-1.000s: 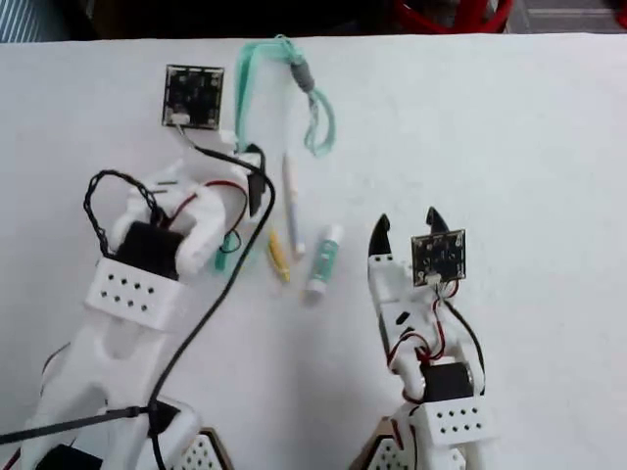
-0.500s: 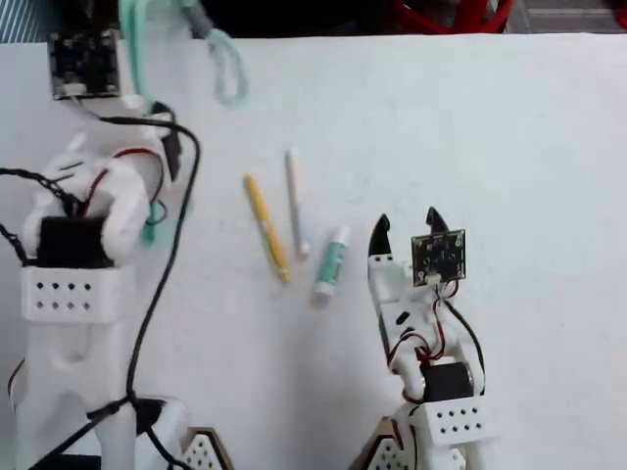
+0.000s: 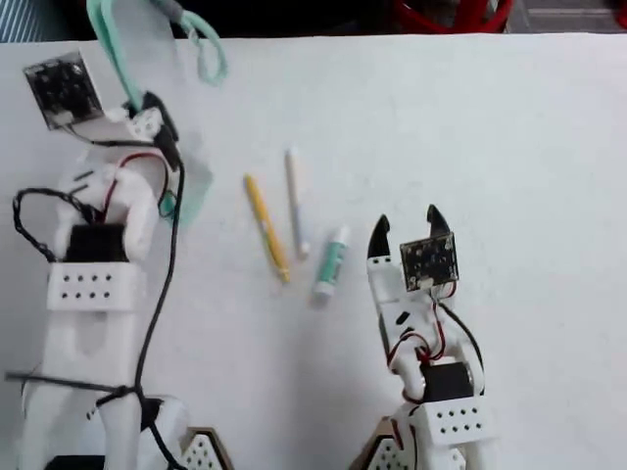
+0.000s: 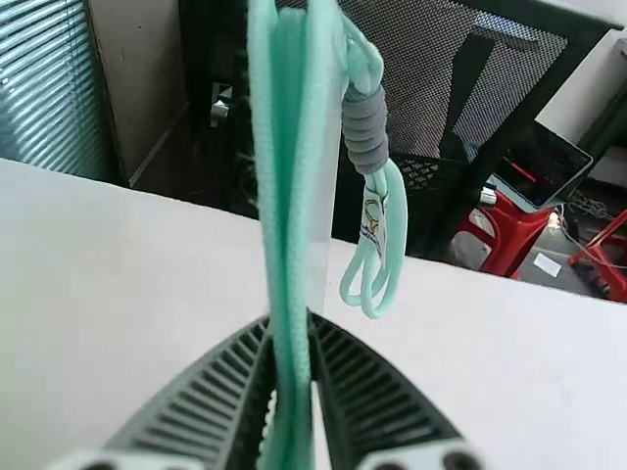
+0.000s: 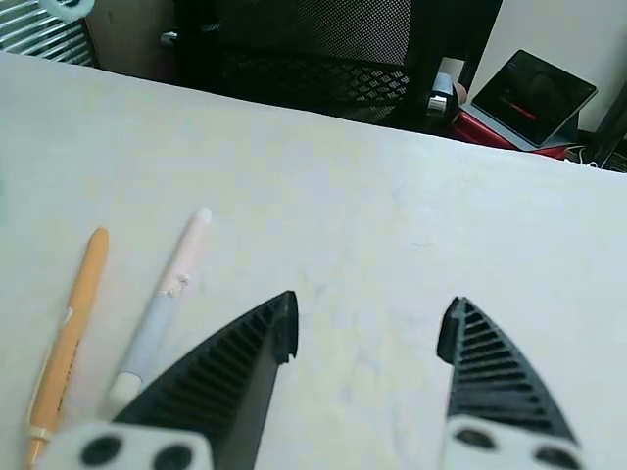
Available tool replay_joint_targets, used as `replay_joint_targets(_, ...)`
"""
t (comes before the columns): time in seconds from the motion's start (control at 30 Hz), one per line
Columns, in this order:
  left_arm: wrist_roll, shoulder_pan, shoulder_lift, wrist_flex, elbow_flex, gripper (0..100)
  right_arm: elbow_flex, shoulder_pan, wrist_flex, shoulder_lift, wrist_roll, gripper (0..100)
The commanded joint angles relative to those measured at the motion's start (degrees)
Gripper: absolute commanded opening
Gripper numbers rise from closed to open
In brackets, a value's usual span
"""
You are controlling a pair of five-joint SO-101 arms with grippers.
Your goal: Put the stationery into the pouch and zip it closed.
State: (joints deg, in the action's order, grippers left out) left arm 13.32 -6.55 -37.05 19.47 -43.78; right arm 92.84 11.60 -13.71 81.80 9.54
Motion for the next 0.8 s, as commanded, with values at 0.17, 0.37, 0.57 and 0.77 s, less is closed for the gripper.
replay_joint_targets(0.17, -14.0, 0.7, -35.9, -38.5, -47.6, 2, -0.4, 0.1, -0.1, 0.7, 0.5, 23.0)
replay_joint_targets(0.37, -13.6, 2.2, -56.6, -14.3, -52.6, 3, -0.4, 0.1, -0.1, 0.7, 0.5, 23.0)
replay_joint_targets(0.57, -12.6, 2.4, -68.1, 2.1, -53.1, 6, -0.4, 0.1, -0.1, 0.6, 0.5, 23.0)
replay_joint_targets(0.77, -12.6, 2.7, -67.2, 5.2, -53.1, 6, -0.4, 0.1, -0.1, 0.5, 0.5, 23.0)
